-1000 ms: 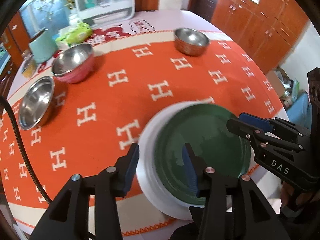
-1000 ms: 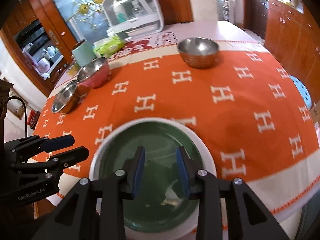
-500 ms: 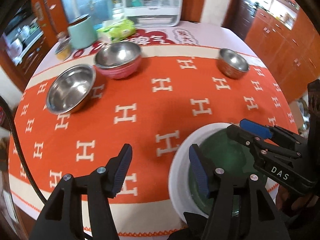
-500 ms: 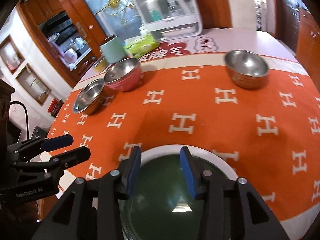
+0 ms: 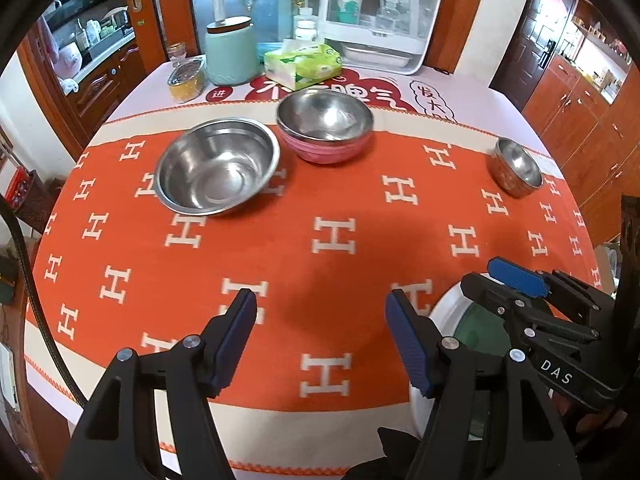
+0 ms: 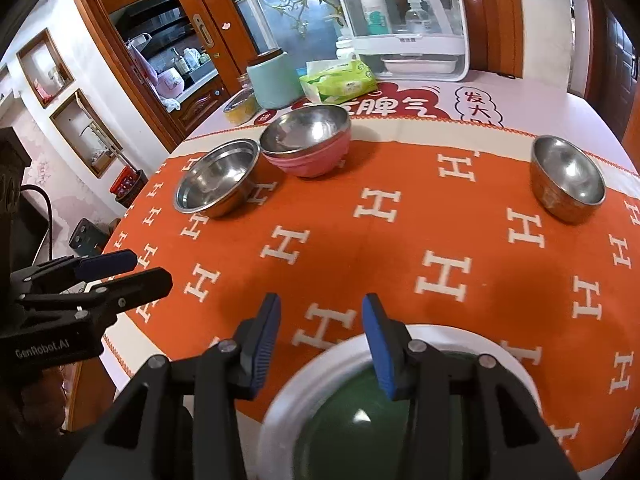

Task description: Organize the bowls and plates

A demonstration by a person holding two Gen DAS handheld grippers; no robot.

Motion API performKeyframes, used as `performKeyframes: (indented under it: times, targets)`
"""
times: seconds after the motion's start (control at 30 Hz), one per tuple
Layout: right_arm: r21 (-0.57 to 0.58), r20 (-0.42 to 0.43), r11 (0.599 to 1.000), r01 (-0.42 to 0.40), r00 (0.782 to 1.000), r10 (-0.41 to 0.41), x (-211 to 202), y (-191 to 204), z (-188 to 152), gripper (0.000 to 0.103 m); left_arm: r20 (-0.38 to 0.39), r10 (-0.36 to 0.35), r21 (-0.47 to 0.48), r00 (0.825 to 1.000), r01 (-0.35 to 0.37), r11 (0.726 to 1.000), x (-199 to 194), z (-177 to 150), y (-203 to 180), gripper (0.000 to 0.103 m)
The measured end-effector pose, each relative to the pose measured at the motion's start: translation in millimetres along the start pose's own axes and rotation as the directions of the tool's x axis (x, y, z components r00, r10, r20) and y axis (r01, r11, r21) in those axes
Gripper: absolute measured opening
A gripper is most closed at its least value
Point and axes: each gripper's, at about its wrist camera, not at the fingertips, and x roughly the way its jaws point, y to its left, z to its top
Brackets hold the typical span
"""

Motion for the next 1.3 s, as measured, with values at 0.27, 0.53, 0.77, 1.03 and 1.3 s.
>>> performKeyframes:
  times: [0.27, 0.53, 0.77, 1.03, 1.3]
  targets:
    - [0.034, 0.031, 0.999, 0.026, 0.999, -0.027, 11, 42, 5, 0.047, -0.002, -0.013, 0.042, 1.000, 0.014, 0.999, -7, 11, 50, 0.073]
    - [0.069, 0.050, 0.996, 0.056, 0.997, -0.060, 31, 88, 8, 0.048, -0.039, -0.020, 0.083, 0.999, 0.023, 0.996, -6, 23, 100, 0.076]
    - [0.105, 0.051, 0.990, 0.098, 0.993, -0.103, 53, 120, 13, 0.051, -0.070, -0.029, 0.088, 0.997, 0.035, 0.995, 3, 40, 146, 0.076]
    - [0.103, 0.074, 0.985, 0.135, 0.987, -0.143, 74, 144, 40, 0.051, -0.067, -0.025, 0.065, 0.997, 0.029, 0.997, 21, 73, 185, 0.077]
    - [0.113, 0.088, 0.978, 0.173, 0.979, -0.183, 97, 147, 73, 0.051, -0.066, -0.053, 0.033, 0.996, 0.055, 0.998, 47, 106, 202, 0.077]
